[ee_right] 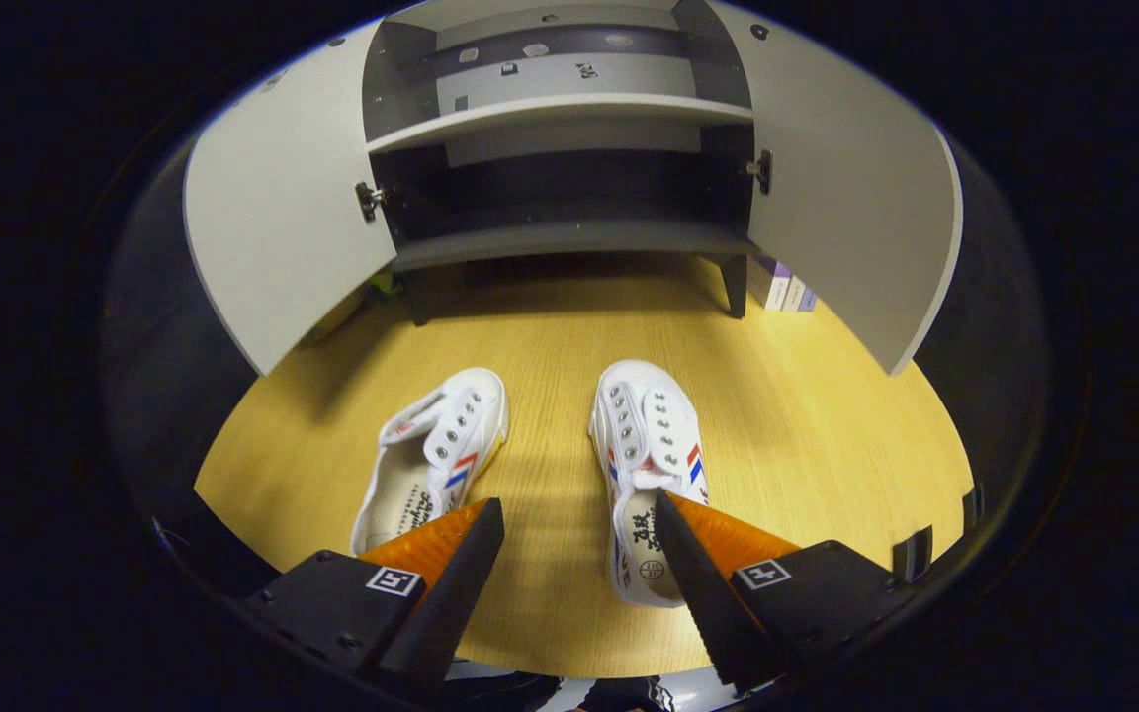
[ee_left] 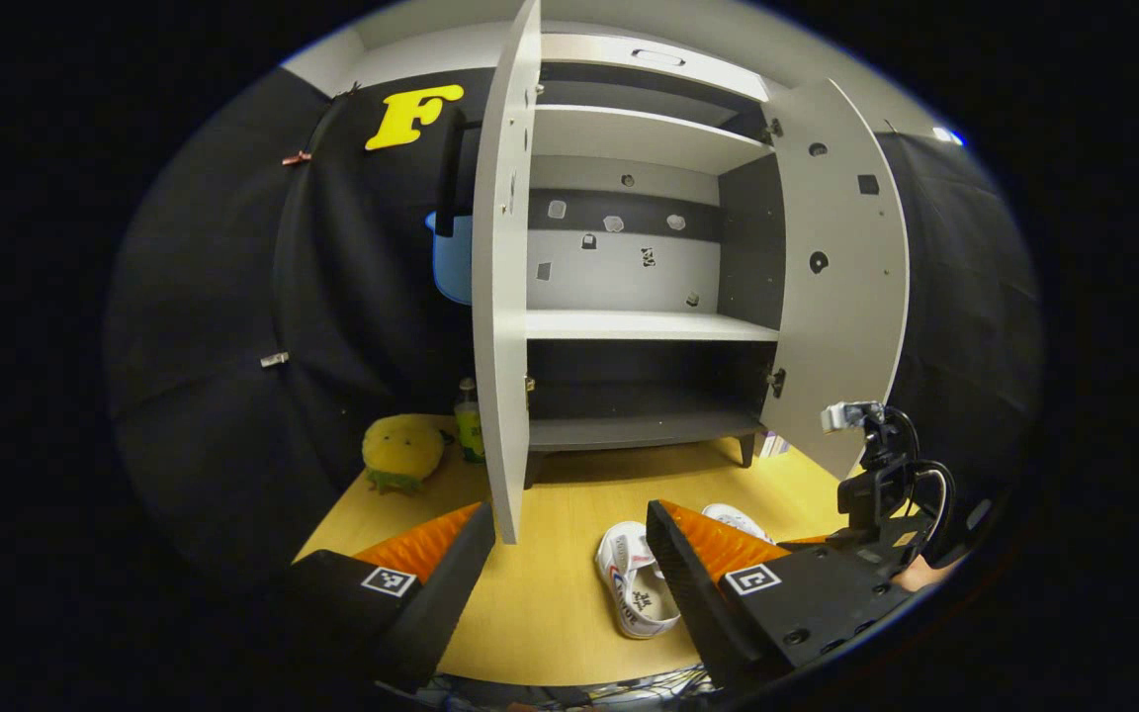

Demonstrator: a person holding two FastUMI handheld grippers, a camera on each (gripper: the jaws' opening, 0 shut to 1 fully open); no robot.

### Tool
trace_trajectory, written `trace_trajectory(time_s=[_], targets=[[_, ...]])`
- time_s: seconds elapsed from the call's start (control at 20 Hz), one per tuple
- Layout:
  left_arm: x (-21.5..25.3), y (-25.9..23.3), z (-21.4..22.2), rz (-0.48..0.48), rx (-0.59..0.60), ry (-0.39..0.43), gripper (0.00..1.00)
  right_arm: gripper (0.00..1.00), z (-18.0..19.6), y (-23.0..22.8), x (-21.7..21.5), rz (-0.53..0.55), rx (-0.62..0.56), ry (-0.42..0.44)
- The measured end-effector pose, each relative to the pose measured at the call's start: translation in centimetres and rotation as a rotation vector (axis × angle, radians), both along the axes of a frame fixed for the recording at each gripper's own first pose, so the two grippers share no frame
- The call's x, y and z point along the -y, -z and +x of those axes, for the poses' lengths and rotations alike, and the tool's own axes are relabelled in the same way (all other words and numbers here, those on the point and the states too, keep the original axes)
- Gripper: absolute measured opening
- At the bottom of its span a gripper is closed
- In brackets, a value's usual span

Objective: Grab one shoe with the right hand and put it into the shoe cabinet, grab the other shoe with the left hand and put it into the shoe cabinet; then close the right door with the right hand and the left door with the left hand.

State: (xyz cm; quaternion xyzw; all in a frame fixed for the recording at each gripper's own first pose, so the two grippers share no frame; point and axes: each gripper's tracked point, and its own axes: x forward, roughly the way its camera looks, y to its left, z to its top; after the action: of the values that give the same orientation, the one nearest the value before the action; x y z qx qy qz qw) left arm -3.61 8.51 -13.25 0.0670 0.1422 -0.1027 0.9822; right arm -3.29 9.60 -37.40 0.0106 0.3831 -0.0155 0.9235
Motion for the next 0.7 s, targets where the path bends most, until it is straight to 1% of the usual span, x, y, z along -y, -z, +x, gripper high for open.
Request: trace_trajectory(time_s=[0.1,0.25,0.3,0.35,0.5,0.7], targets=[[-0.2,0.7,-0.5,-0.002,-0.022,-0.001,0.97,0.99,0.0,2.3,0.2,-0.015,-0.034,0.005],[-0.7,1.6,-0.8,-0.017,-0.055,-0.024,0.97,0.99,1.0,3.5,0.3,-0.063,-0.018,-0.019],[-0.9,1.8,-0.8,-0.016,-0.061,-0.033,0.97,0.97,1.5,4.1,0.2,-0.070,-0.017,-0.026],[-1.1,1.8,-0.8,-0.011,-0.063,-0.040,0.97,0.97,2.0,4.5,0.3,-0.082,-0.013,-0.030],[-1.4,1.5,-0.5,0.008,-0.052,-0.056,0.97,0.98,4.4,4.8,0.1,-0.097,0.024,-0.023],[-0.9,1.5,-0.3,0.003,-0.048,-0.057,0.96,0.99,6.5,4.9,0.1,-0.081,0.028,0.000]])
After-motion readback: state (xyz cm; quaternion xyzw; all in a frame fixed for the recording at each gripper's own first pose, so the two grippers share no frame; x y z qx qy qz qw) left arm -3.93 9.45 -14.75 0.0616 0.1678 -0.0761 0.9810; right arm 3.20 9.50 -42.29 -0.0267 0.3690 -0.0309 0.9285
